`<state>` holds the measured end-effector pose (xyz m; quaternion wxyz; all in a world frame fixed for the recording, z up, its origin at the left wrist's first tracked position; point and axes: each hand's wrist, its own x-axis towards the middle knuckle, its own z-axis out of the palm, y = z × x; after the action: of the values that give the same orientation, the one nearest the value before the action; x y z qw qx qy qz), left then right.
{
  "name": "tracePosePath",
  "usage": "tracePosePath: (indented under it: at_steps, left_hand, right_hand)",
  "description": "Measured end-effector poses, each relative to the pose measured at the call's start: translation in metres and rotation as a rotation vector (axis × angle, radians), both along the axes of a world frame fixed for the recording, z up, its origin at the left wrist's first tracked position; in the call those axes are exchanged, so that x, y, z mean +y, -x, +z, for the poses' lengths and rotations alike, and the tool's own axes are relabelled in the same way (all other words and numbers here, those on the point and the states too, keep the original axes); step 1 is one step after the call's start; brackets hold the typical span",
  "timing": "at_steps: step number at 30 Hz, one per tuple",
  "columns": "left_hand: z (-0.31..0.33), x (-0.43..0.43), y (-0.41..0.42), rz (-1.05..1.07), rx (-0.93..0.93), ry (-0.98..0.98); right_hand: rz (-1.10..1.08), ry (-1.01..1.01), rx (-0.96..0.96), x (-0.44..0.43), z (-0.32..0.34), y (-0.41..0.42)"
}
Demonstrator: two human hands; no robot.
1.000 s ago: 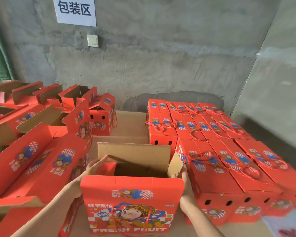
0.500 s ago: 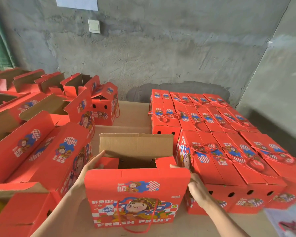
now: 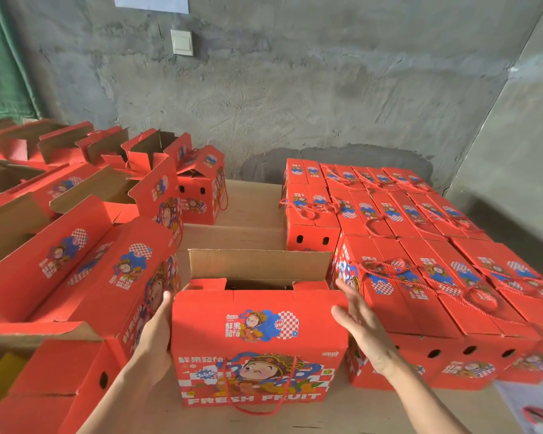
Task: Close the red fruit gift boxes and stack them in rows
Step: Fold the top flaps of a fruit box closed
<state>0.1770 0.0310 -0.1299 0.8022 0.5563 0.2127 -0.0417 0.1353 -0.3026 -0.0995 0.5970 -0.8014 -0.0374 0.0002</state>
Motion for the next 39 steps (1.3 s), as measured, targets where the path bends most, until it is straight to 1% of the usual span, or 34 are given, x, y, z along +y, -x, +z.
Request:
tracePosePath:
  at_steps: [2, 3, 5, 7, 9, 12, 15, 17, 20, 26, 29, 32, 35, 37, 39]
  left_hand:
    - [0.007, -0.005, 0.005, -0.010, -0.036, 0.010]
    - [0.008, -0.007, 0.007, -0.003, -0.081, -0.036]
    - [0.010, -0.012, 0.011, 0.032, -0.230, -0.189]
    - [0.010, -0.016, 0.015, 0.043, -0.377, -0.356]
    - [0.009, -0.019, 0.015, 0.043, -0.416, -0.464]
    - [0.006, -0.019, 0.012, 0.054, -0.376, -0.519]
    - [0.005, -0.018, 0.011, 0.077, -0.363, -0.542]
    - [0.003, -0.017, 0.010, 0.067, -0.355, -0.562]
    - [0.002, -0.016, 0.006, 0.074, -0.315, -0.541]
    - [0.008, -0.014, 0.003, 0.091, -0.197, -0.420]
    - [0.007, -0.015, 0.007, 0.093, -0.200, -0.489]
    - [0.002, -0.017, 0.015, 0.187, -0.254, -0.602]
    - [0.005, -0.020, 0.018, 0.268, -0.223, -0.645]
    - [0.008, -0.022, 0.016, 0.295, -0.190, -0.648]
    - [0.008, -0.022, 0.012, 0.322, -0.151, -0.603]
  right_hand:
    - [-0.080, 0.065, -0.098, 0.005, 0.001, -0.006]
    - [-0.100, 0.131, -0.124, 0.009, 0.001, -0.007]
    - [-0.132, 0.237, -0.176, 0.014, -0.003, -0.009]
    - [-0.197, 0.251, -0.228, 0.018, -0.007, -0.011]
    - [-0.281, 0.248, -0.269, 0.024, -0.010, -0.014]
    - [-0.381, 0.225, -0.270, 0.031, -0.014, -0.018]
    - [-0.419, 0.228, -0.283, 0.032, -0.018, -0.021]
    - [-0.429, 0.224, -0.274, 0.031, -0.020, -0.023]
    - [-0.431, 0.223, -0.230, 0.030, -0.020, -0.025]
    - [-0.395, 0.273, -0.176, 0.027, -0.017, -0.028]
    - [-0.408, 0.320, -0.193, 0.028, -0.016, -0.029]
    - [-0.436, 0.329, -0.221, 0.029, -0.016, -0.029]
    - [-0.448, 0.330, -0.240, 0.030, -0.017, -0.029]
    - [-0.447, 0.335, -0.247, 0.029, -0.018, -0.029]
    - [-0.433, 0.342, -0.242, 0.030, -0.018, -0.029]
